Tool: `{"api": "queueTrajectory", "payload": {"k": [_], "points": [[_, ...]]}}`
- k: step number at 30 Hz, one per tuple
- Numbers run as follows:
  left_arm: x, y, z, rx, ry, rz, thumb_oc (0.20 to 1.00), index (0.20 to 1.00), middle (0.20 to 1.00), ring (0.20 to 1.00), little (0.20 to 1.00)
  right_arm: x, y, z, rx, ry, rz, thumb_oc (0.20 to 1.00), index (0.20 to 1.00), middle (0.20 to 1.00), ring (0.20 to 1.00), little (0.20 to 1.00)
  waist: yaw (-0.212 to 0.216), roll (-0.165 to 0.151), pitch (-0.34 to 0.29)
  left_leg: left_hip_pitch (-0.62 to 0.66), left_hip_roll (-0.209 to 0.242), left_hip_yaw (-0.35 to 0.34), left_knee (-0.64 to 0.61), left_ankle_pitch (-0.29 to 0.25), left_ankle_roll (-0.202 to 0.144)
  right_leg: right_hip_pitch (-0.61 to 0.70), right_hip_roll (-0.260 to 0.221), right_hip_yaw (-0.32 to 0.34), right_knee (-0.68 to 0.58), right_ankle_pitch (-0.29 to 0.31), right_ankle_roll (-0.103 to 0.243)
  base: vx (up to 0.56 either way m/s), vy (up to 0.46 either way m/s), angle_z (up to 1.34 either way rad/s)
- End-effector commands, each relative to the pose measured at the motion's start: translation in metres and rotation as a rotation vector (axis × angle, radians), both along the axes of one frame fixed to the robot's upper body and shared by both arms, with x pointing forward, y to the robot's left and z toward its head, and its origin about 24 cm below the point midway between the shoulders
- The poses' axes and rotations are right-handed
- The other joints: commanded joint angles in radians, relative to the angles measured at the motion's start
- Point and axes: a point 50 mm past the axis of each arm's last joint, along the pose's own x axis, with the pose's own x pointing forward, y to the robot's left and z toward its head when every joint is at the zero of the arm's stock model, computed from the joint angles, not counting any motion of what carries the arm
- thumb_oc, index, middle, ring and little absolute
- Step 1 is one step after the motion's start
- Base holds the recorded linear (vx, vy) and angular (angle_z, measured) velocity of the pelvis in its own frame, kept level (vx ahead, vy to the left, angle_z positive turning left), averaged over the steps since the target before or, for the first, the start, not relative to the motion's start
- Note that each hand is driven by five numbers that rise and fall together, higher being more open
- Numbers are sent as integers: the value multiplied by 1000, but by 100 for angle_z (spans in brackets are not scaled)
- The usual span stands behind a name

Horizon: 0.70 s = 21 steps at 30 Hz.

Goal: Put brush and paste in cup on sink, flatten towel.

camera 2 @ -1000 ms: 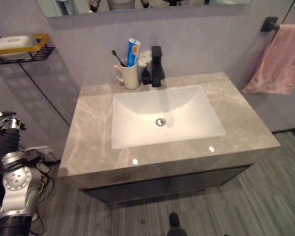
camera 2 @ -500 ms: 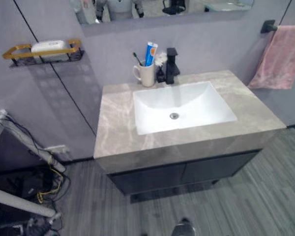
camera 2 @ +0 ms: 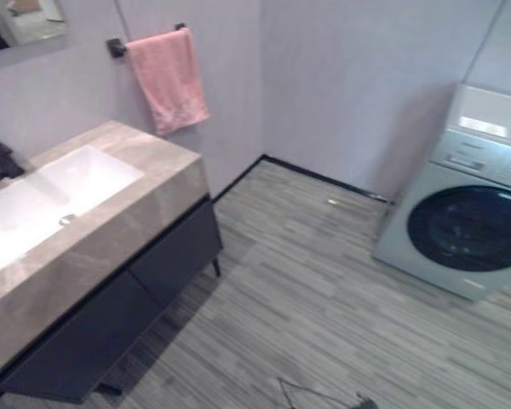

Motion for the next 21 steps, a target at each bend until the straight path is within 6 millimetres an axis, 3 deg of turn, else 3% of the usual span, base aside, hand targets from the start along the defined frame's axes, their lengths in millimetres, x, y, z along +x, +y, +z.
{"api": "queueTrajectory", "payload": {"k": [1, 4, 6, 11, 15, 19, 21], "points": [[1, -9, -2, 10, -9, 23, 1000, 1000, 1000, 1000, 1000, 11, -7, 3, -36, -11, 31, 1000, 1000, 1000, 1000, 1000, 38, 11, 45, -44, -153, -129, -64, -104, 98, 70, 11, 184, -131, 68, 117, 31, -122, -116], [4, -11, -3, -6, -6, 26, 1000, 1000, 1000, 1000, 1000, 13, -12, 6, -42, -33, -9, 1000, 1000, 1000, 1000, 1000, 36, 5, 39, -68, -165, -193, -78, -102, 101, 64, 24, 246, -137, 70, 115, 104, -71, -125], [6, -15, -3, -9, -7, 1, 1000, 1000, 1000, 1000, 1000, 19, -14, 7, -39, -70, -26, 1000, 1000, 1000, 1000, 1000, 33, 14, 29, -77, -183, -271, -161, -68, 100, 61, 52, 320, -137, 68, 114, 183, -4, -60], [11, -23, -3, -19, -4, -69, 1000, 1000, 1000, 1000, 1000, 16, -16, 8, -46, -62, -23, 1000, 1000, 1000, 1000, 1000, 37, 31, 42, -108, -168, -330, -224, 6, 80, 76, 68, 376, -131, 50, 113, 148, 85, -101], [12, -36, -5, -43, 14, -201, 1000, 1000, 1000, 1000, 1000, -7, -27, 7, -74, 30, -73, 1000, 1000, 1000, 1000, 1000, 27, 60, 28, -61, -185, -302, -242, -27, 96, 101, 37, 385, -120, 30, 135, 156, 219, -45], [7, -30, -6, -66, 23, -169, 1000, 1000, 1000, 1000, 1000, -4, -34, 10, -83, 25, -90, 1000, 1000, 1000, 1000, 1000, 36, 65, 9, -18, -209, -248, -248, -68, 124, 92, -8, 404, -87, 31, 167, 165, 289, -46], [16, -25, -1, -56, -30, -156, 1000, 1000, 1000, 1000, 1000, 3, -33, 10, -55, -15, -130, 1000, 1000, 1000, 1000, 1000, 50, 61, 10, -11, -218, -230, -231, -93, 138, 73, -29, 380, -35, 36, 182, 99, 200, -67]]}}
